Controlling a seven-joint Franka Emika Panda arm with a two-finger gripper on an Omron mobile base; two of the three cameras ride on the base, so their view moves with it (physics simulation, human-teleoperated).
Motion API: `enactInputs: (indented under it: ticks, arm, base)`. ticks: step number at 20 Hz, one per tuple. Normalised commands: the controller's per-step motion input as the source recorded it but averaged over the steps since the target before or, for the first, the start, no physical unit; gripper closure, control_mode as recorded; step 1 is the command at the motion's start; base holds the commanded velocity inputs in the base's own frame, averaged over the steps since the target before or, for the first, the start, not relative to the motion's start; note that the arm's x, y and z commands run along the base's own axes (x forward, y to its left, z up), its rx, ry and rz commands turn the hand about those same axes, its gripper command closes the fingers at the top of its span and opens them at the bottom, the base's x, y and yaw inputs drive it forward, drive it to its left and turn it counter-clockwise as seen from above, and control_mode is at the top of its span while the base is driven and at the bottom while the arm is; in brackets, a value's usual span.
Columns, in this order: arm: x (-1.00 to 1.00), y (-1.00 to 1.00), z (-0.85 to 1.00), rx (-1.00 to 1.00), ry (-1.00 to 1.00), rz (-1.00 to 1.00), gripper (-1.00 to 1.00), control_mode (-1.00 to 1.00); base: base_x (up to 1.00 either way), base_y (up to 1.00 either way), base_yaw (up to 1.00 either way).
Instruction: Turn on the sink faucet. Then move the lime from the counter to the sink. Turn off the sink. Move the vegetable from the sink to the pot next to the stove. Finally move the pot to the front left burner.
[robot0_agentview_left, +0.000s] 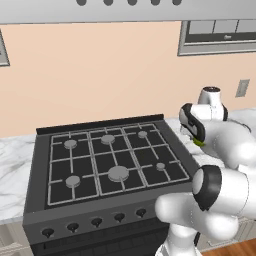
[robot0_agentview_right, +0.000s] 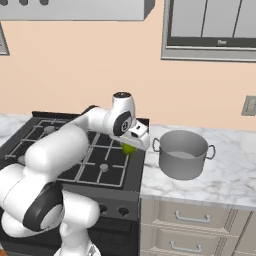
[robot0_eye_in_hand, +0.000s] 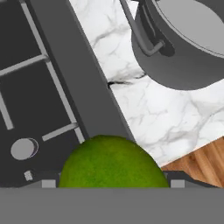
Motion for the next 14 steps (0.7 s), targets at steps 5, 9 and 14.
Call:
enactInputs:
  ticks: [5,9,14]
  arm:
    - [-0.21,-0.62,0.09,0.0,-0.06,-0.1,1.0,-1.0]
    - [-0.1,-0.65,0.11,0.0,-0.05,-0.09,1.0,-1.0]
    - [0.04,-0.64,0.17,0.0,-0.01,-0.09,1.0,-1.0]
  base:
    - [0.0,0.0,0.0]
    - [0.0,0.0,0.0]
    - [0.0,0.0,0.0]
